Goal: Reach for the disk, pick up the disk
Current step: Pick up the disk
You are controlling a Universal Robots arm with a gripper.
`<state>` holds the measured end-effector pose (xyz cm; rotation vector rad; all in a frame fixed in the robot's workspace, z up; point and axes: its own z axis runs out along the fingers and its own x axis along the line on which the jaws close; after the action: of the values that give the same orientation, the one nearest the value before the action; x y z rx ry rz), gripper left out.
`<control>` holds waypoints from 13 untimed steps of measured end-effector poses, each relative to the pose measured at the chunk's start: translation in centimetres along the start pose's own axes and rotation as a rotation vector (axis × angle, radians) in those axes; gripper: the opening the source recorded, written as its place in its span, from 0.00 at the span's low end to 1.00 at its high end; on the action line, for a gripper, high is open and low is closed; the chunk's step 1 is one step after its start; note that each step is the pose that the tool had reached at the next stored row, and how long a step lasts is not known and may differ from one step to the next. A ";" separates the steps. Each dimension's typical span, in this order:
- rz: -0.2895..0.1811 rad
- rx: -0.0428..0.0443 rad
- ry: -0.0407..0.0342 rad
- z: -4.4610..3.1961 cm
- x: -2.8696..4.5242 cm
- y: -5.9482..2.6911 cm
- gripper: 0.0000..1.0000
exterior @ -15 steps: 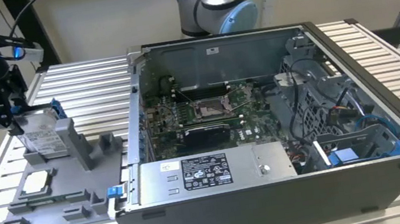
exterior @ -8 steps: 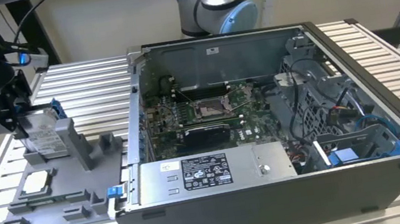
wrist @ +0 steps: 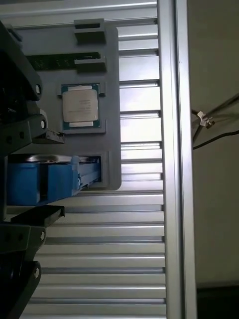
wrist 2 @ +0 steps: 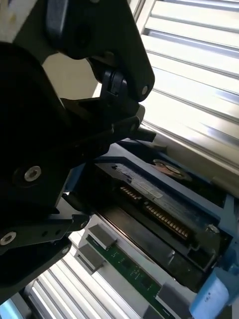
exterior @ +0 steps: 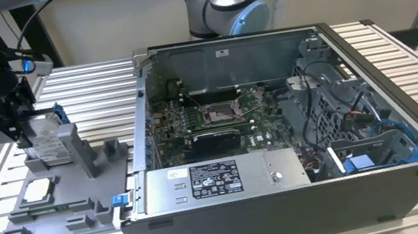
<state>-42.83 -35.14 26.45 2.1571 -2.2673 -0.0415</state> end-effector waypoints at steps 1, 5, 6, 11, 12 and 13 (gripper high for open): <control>0.000 0.0001 -0.0006 0.05 0.00 0.00 1.00; 0.000 0.0000 -0.0016 0.31 0.00 -0.01 1.00; 0.000 -0.0001 -0.0016 0.35 0.00 -0.01 1.00; 0.000 0.0000 -0.0017 0.38 0.00 -0.01 1.00; 0.000 0.0000 -0.0016 0.39 0.00 -0.01 0.00; 0.000 0.0000 -0.0016 0.39 0.00 -0.01 0.00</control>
<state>-42.83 -35.14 26.07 2.1579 -2.2681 -0.0433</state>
